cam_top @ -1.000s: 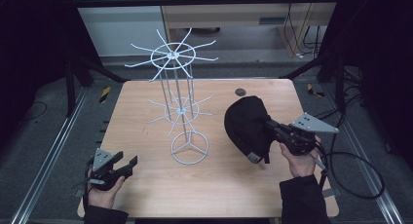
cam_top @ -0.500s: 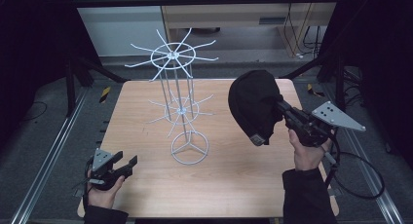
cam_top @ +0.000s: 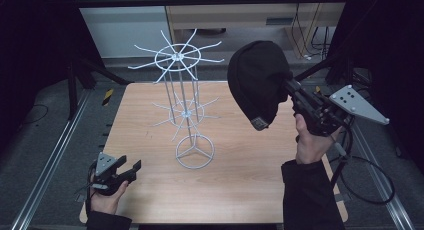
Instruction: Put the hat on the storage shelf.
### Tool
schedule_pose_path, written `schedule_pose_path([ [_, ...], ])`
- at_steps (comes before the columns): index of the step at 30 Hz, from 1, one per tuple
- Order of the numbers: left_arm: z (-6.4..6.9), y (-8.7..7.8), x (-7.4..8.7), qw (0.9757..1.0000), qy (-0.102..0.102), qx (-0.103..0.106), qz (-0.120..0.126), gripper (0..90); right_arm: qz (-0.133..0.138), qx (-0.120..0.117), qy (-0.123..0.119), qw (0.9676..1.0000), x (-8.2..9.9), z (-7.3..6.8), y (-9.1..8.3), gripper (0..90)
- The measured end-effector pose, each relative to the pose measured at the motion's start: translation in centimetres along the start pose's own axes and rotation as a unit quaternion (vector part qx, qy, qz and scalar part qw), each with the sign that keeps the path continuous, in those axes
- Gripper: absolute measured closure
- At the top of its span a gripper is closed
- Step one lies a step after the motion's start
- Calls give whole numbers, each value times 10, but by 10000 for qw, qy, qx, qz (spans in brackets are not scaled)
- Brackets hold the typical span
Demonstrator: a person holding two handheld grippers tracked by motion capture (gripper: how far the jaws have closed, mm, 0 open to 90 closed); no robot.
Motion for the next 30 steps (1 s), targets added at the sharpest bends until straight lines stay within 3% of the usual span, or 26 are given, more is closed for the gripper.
schedule_pose_path([
  [8,0,0,0,10000,13,8,-13,388,455,-17,20,9990,-29,-11,7,877],
  [14,1,1,1,10000,19,9,-25,388,474,-196,-5,9987,-35,-25,17,876],
  [19,1,0,1,10000,22,9,-20,388,162,-290,-91,9994,-16,-35,28,875],
  [30,1,0,1,10000,33,7,-22,388,-334,-528,68,9980,29,-40,32,859],
])
Point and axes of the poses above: each handheld gripper's, and its own axes: y roughly forward along the jaws, x roughly out of its underside, z roughly to its right, the point moved 7 cm from there along y, roughly forward along the jaws, and after that the axes turned 7 degrees about z, right-handed, at the moved point
